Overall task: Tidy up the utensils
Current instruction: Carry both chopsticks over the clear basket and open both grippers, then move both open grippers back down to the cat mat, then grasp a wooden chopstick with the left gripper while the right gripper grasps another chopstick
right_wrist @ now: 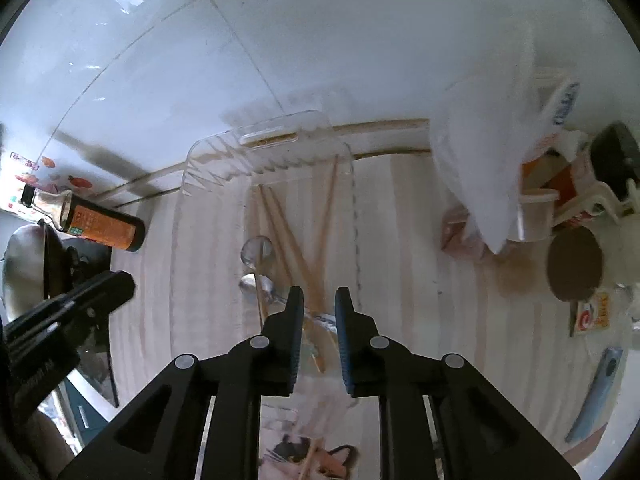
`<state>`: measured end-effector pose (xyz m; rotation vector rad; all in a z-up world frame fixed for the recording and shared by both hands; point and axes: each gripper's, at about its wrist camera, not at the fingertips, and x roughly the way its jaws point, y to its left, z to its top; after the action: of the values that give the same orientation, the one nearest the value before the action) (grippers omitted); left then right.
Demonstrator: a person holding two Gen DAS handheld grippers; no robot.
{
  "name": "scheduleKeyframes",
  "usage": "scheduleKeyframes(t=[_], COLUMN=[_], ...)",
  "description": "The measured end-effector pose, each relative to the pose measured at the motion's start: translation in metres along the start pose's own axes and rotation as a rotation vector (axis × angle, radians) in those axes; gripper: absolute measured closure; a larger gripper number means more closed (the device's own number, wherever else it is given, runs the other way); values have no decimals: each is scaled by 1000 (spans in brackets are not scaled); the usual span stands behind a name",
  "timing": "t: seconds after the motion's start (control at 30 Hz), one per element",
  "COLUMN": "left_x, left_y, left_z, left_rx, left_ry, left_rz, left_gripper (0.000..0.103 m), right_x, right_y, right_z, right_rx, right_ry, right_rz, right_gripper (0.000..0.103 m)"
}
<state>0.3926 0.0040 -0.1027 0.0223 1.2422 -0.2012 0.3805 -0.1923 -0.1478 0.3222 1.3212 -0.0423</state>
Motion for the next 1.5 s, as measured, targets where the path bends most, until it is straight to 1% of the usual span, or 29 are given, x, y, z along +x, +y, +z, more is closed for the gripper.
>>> scheduleKeyframes(t=[0.07,0.1,0.13,0.17,0.2,0.3,0.37,0.4,0.47,0.53,0.57,0.67,0.73,0.77,0.8,0.83,0.87,0.9,0.93,1.0,1.03,1.1,1.17,1.33,1.37,1.4,1.43,1.47,1.5], left_x=[-8,-11,-13,-16,-18,-20,-15,-12,0,16,24,48,65,73,82,89,97,104,109,107,106,105,103,100,99,98,98,95,96], left_y=[4,6,8,10,10,8,3,0,-7,-20,-31,-57,-72,-77,-83,-86,-89,-91,-90,-86,-83,-75,-67,-55,-54,-53,-52,-50,-51], left_z=[-11,-19,-24,-32,-39,-63,-79,-86,-106,-128,-143,-174,-190,-195,-201,-206,-210,-213,-215,-216,-216,-215,-214,-214,-215,-215,-217,-220,-221], left_rx=[1,0,-2,-4,-4,11,27,32,40,61,85,147,184,200,215,223,230,230,222,188,179,149,127,101,98,97,97,97,96], left_ry=[-39,-59,-71,-88,-106,-138,-116,-104,-51,18,52,121,168,187,210,227,245,262,276,261,256,259,261,264,263,261,260,258,257], left_rz=[40,61,74,83,93,110,115,113,101,77,74,81,78,78,77,81,86,82,78,41,51,39,50,60,61,64,65,65,65], left_gripper=[46,42,38,26,14,0,0,0,0,0,0,1,6,11,20,25,38,54,64,92,96,98,98,98,98,98,98,98,98], right_x=[-8,-12,-17,-21,-25,-34,-38,-40,-41,-38,-37,-29,-24,-23,-21,-21,-20,-19,-18,-15,-11,-1,7,40,44,44,46,46,47], right_y=[-8,-12,-16,-20,-26,-41,-54,-60,-74,-87,-95,-124,-141,-148,-151,-153,-156,-158,-161,-165,-165,-163,-163,-165,-164,-161,-158,-157,-155], right_z=[-9,-11,-17,-23,-31,-56,-77,-87,-107,-125,-134,-163,-184,-194,-202,-208,-214,-219,-223,-226,-227,-227,-225,-220,-220,-218,-217,-217,-216], right_rx=[5,8,12,15,21,44,70,80,107,139,158,237,295,312,320,325,331,340,354,368,373,374,380,386,375,350,335,329,314], right_ry=[-17,-23,-32,-42,-52,-70,-90,-98,-97,-78,-65,-11,26,41,51,57,64,69,72,79,82,99,112,166,171,158,167,164,163], right_rz=[-11,-16,-24,-34,-47,-59,-54,-54,-72,-82,-82,-87,-67,-49,-42,-37,-27,-22,-20,-12,-7,1,3,-35,-63,-91,-96,-97,-133], right_gripper=[82,81,76,72,70,65,51,50,50,50,50,50,50,55,58,64,66,67,69,71,71,75,76,78,84,90,103,103,103])
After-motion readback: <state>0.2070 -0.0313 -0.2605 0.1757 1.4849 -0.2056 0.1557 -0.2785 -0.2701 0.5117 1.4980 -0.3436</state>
